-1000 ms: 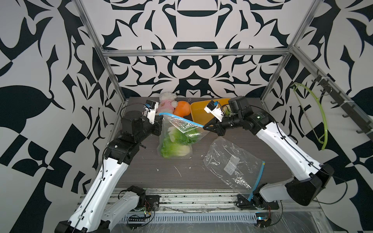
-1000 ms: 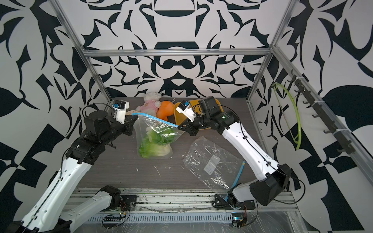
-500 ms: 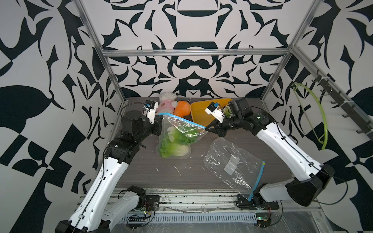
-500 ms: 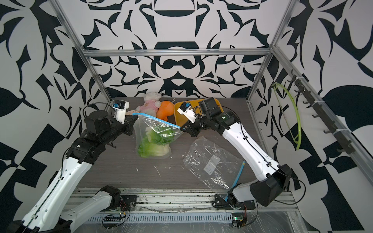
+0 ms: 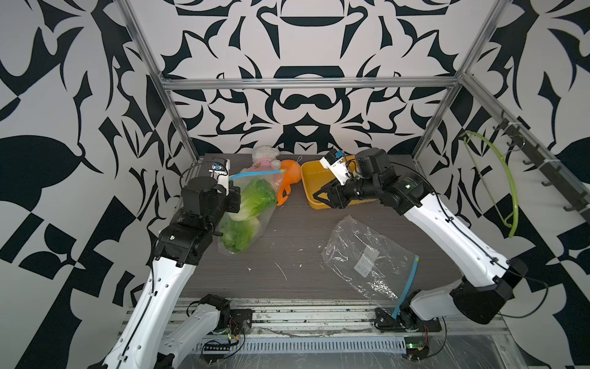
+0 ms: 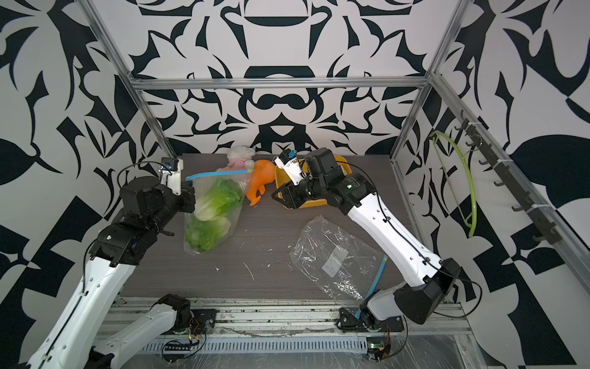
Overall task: Put the chinese cabbages into a zipper bag and zip it
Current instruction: Place the zipper food storage bag at the center of the board.
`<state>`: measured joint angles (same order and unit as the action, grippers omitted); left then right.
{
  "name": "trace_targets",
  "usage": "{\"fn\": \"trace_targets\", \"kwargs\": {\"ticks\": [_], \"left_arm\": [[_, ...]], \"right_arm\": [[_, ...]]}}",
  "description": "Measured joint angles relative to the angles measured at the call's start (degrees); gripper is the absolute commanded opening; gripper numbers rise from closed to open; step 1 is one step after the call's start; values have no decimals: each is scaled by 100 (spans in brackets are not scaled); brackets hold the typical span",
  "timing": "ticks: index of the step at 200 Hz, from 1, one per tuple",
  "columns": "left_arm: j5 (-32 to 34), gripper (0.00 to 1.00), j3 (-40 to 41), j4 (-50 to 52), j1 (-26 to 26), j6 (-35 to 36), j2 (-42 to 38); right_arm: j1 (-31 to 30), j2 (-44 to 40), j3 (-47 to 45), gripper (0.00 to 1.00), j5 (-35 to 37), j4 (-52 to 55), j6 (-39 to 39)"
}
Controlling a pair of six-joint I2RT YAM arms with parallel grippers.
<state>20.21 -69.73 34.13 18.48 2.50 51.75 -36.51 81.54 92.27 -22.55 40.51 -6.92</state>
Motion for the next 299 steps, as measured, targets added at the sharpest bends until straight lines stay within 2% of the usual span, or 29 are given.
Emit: {"fn": "trace_targets", "kwargs": {"ticks": [29,64,81,103,115,139,166,190,210,225,244,260,282,299], "left_arm": [[813,0,-400,173,-26,675,0],[769,0,-682,210,37,776,168],[741,0,-389,68,466,529,289],[955,0,638,-326,1460,74,535],[920,0,1156,-492,1838,-291,863],[765,0,1899,-890,2376,-1056,1434],[662,0,2061,-1427,2754,-1838,1954],[776,0,2131,-1749,2789,-2542,2404],[992,0,2409,-1694,2719,-3071,2470],[1003,0,2632,-1545,2389,-3410,2358],[960,0,3014,-1399,1718,-3748,1880],[1060,17,3268,-1102,1268,-3893,1248],[997,48,3425,-852,754,-4013,507],[782,60,3421,-802,579,-4122,214]], "right_arm": [[-7,-127,-431,48,299,-435,-354],[-2,-269,-761,49,748,-647,-542],[0,-369,-833,50,966,-745,-592],[7,-531,-975,50,1150,-903,-656],[11,-595,-1047,50,1233,-949,-671],[48,-702,-1209,50,1342,-999,-673],[81,-800,-1362,50,1397,-1051,-706],[92,-811,-1403,51,1412,-1095,-789],[92,-809,-1403,52,1482,-1091,-916],[92,-802,-1403,52,1539,-1071,-1023],[92,-756,-1403,55,1600,-1051,-1231],[90,-721,-1403,59,1644,-1034,-1416],[90,-710,-1423,63,1729,-999,-1644],[83,-721,-1449,66,1812,-957,-1788]]}}
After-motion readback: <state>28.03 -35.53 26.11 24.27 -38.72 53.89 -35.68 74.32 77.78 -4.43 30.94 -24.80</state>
